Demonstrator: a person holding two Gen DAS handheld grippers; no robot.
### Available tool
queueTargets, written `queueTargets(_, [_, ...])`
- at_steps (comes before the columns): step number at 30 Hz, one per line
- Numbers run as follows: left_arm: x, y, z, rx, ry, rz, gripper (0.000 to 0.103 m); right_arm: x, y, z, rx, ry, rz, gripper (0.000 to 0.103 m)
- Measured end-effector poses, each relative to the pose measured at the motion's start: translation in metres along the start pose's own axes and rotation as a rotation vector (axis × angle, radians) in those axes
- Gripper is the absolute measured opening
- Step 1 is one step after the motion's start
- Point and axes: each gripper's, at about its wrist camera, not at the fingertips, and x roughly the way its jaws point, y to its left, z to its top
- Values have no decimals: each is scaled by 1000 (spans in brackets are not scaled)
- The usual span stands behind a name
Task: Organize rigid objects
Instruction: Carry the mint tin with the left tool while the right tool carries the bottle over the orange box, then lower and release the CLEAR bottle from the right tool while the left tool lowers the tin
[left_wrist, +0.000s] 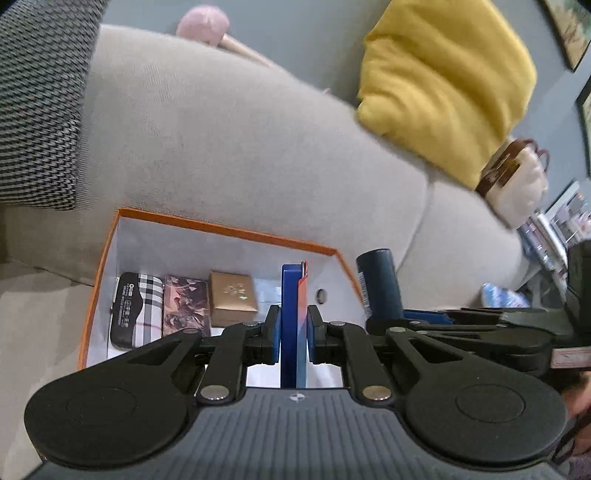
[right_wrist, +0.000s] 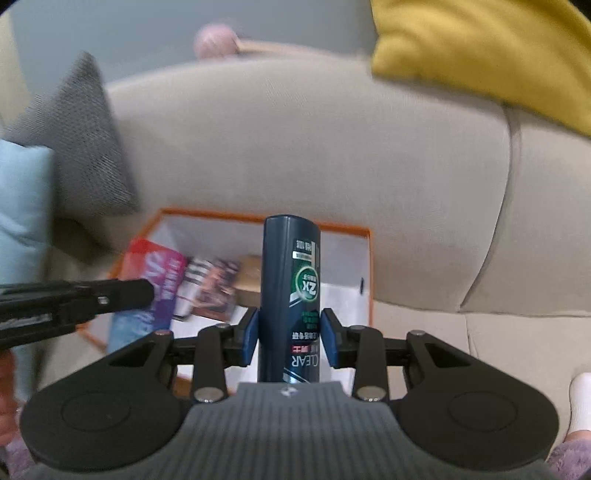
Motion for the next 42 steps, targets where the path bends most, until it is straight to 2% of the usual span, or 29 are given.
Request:
queueTargets(6, [38,19,8,-13,57,10,15,70,-2,12,18,128,-113,36])
queueTargets(9, [49,28,10,-19,76,-2,15,97,4,13,-40,166,-194,36])
queueTargets(12, [57,35,10,-32,87,-7,15,120,10,14,-91,213,-237,35])
queueTargets(24, [63,54,11,-53,100,-7,15,163,30,30,-249,251,-360,35])
queueTargets(29, [66,54,13,-64,119,-22,15,166,30,35,-279,267,-333,35])
queueTargets(35, [68,46,13,-52,139,-18,15,146,18,38,-271,233,-291,37])
queueTargets(38, [72,40,15,-64,164,-23,15,119,7,39,-231,168,-240,37])
queueTargets(42, [90,33,18,-102,223,-18,15,83,0,39,-213,42,-228,40])
